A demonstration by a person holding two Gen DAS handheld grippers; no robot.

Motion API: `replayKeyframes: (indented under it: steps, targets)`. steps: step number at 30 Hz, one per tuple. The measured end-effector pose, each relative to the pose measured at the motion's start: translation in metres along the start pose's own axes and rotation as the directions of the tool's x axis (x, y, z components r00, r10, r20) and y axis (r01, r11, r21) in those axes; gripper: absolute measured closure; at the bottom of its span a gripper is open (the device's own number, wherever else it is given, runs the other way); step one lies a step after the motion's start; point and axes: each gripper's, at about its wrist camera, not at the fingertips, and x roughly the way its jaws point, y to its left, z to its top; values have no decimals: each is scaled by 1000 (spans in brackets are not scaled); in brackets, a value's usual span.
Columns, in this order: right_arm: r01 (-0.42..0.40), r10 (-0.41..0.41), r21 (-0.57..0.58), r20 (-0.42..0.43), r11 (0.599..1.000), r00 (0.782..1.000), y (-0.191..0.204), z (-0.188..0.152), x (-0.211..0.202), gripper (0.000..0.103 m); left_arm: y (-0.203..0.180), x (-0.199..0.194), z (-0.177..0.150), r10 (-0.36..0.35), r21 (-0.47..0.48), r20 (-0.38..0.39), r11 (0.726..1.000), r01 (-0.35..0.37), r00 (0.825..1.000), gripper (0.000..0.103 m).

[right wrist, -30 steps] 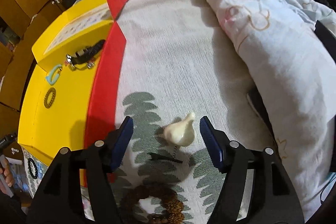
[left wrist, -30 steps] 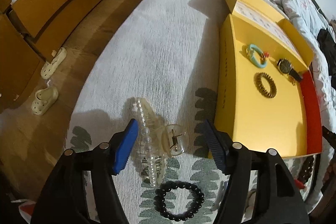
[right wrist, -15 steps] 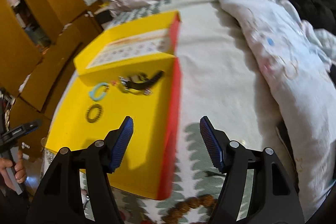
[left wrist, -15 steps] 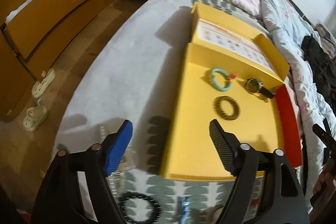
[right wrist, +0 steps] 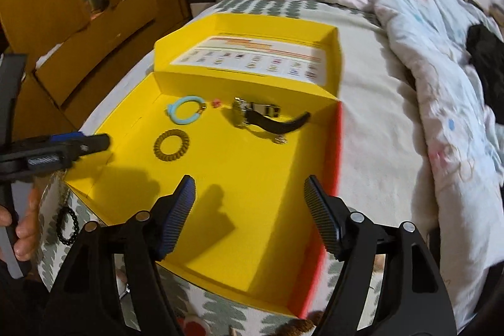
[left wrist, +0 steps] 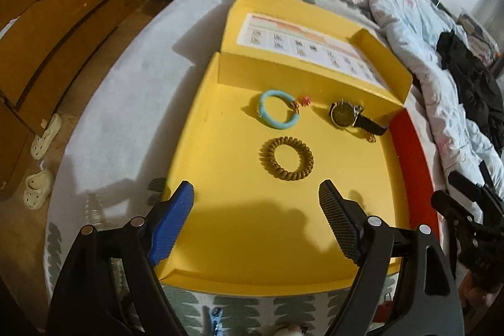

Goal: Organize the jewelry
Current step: 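Move both open tools back into the box toward the watch and coil hair tie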

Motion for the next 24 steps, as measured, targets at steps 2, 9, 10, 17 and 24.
replayKeyframes:
  steps: [2, 9, 10, 17, 24]
  targets:
    - [-21, 21, -4, -9, 1000, 1000, 5, 7, 8, 29, -4, 7, 1, -12, -5, -19, 1000, 12, 1000, 22]
    - [-37, 38, 21, -32, 999, 999, 5, 28, 35, 29, -14, 26, 7, -15, -9, -66, 1000, 14, 998, 22]
    - [-39, 40, 15, -49, 999, 998, 6, 33, 43, 29, -14, 29, 8, -14, -10, -74, 1000, 13, 997, 22]
    - [-86, 86, 5, -73, 996, 994, 3, 60, 79, 30, -7, 54, 12, 2, -25, -139, 1000, -5, 990, 22]
    - [-109, 113, 36, -143, 993, 983, -2, 84, 114, 32, -2, 64, 18, 11, -41, -159, 999, -18, 987, 22]
